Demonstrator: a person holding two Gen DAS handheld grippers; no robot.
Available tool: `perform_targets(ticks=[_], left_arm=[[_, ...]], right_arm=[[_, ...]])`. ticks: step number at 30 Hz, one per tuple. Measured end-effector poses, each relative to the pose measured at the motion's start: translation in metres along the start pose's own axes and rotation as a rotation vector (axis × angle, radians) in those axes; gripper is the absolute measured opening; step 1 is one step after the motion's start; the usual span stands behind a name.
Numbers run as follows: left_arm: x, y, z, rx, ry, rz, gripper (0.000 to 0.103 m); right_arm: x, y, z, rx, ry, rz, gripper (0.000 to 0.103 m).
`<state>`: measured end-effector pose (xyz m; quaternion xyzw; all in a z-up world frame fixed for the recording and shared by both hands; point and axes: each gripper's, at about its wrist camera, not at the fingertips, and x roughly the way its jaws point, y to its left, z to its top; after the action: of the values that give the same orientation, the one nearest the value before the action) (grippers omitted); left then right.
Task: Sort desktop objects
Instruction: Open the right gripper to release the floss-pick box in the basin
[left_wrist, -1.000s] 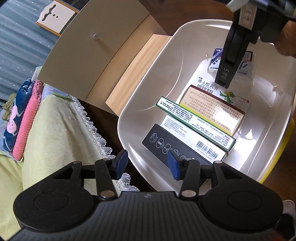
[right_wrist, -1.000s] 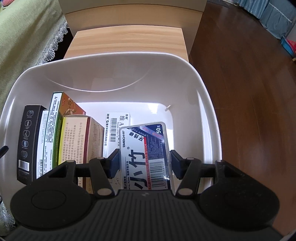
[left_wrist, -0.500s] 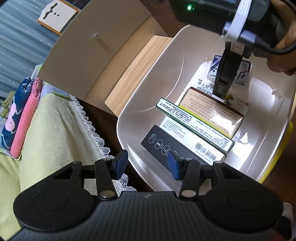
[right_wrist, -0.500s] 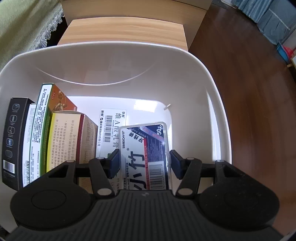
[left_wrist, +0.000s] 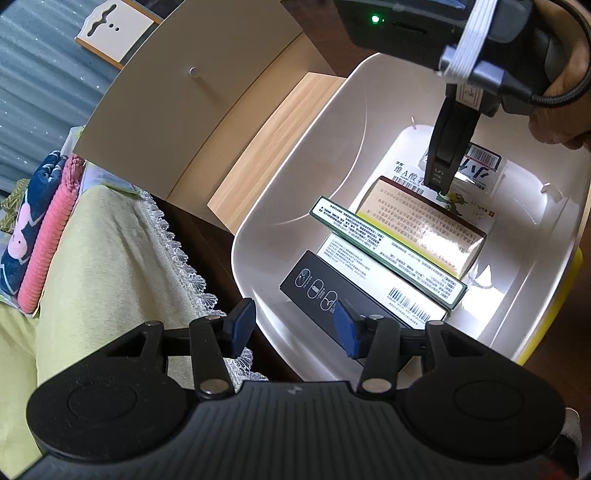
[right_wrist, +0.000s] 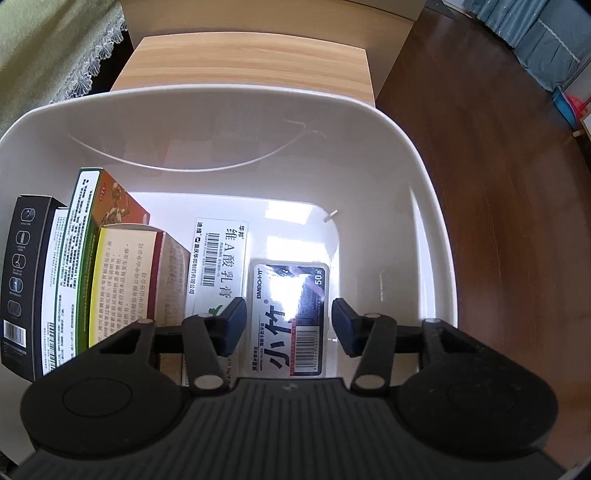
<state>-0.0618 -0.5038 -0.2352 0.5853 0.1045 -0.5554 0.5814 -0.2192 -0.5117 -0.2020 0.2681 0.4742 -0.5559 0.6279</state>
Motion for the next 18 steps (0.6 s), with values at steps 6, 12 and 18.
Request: perform_targets(ticks=[6, 12, 18], left_arm=[[0.000, 0.000, -0.001, 0.001, 0.002, -0.004, 0.053], [0.000, 0.000, -0.002, -0.001, 0.002, -0.007, 0.053], [-0.001, 0.000, -0.003, -0.017, -0.005, -0.008, 0.054]], right_arm=[[-0.002, -0.001, -0.001, 0.001, 0.004, 0.028, 0.047], [-0.008, -0.003, -0.005, -0.001, -0.006, 0.045, 0.047], [-0.024, -0.005, -0.011, -0.016, -0.041, 0.064, 0.049]])
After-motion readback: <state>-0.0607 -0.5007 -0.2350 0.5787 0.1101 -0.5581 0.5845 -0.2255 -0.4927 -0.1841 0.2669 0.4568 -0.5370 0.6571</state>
